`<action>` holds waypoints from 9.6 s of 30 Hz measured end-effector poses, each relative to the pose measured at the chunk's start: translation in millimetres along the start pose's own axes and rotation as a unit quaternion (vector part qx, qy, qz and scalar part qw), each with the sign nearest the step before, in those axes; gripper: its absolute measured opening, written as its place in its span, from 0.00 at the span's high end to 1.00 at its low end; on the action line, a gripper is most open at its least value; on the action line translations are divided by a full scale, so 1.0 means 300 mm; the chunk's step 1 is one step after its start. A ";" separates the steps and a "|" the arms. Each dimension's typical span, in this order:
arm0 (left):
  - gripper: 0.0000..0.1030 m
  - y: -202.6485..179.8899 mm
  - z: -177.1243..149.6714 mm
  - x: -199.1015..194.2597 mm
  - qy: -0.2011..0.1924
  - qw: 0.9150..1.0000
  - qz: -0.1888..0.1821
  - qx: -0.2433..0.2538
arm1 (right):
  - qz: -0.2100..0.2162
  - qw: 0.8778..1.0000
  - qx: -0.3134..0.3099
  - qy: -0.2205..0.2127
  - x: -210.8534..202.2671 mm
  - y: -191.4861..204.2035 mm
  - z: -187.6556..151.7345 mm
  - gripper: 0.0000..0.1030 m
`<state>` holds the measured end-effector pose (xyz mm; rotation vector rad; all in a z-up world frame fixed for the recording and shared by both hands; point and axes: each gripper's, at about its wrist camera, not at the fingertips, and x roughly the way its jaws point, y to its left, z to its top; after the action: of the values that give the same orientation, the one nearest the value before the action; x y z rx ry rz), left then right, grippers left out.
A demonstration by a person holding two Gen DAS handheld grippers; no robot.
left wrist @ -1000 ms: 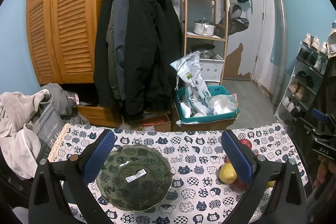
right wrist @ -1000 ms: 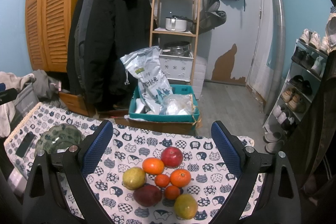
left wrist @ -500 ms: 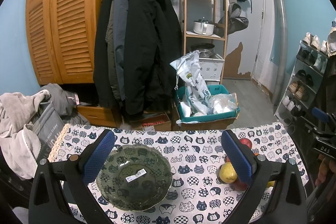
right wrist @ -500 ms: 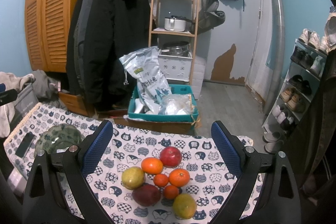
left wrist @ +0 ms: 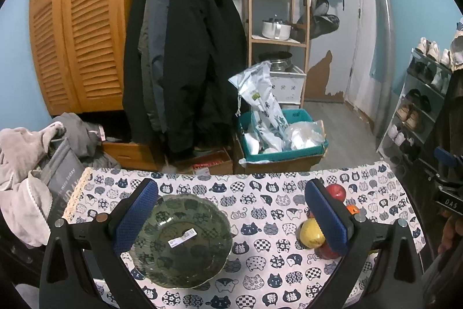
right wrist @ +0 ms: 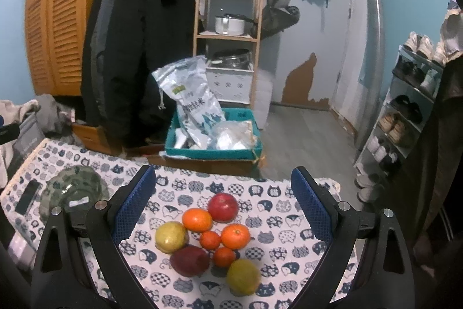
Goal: Organize fruits
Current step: 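Grasp the large green mango with the right tool while the left grasps the yellow pear, then carry the green mango with the right tool while the left carries the pear to the bowl, then lower both fruits into the glass bowl and open both tools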
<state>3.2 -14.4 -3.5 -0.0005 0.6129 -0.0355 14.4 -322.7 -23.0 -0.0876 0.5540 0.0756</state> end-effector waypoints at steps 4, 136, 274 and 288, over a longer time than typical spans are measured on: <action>0.01 -0.017 -0.005 0.021 0.005 1.000 -0.004 0.005 | -0.010 1.000 0.007 0.008 0.001 -0.036 -0.015 0.10; 0.35 -0.186 -0.225 0.434 0.155 0.987 -0.042 0.009 | 0.048 0.986 0.021 0.158 0.370 0.063 -0.140 0.35; 0.17 0.597 -0.356 0.331 0.179 0.969 0.088 -0.148 | 0.205 0.952 -0.088 0.212 0.570 0.953 -0.065 0.21; 0.17 0.450 -0.250 0.224 0.125 0.983 0.059 -0.124 | 0.161 0.977 -0.072 0.121 0.340 0.693 0.036 0.21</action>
<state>19.5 118.9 -105.1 -0.2047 0.8638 0.1579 86.7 -110.1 -80.6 -0.1492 0.8038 0.4264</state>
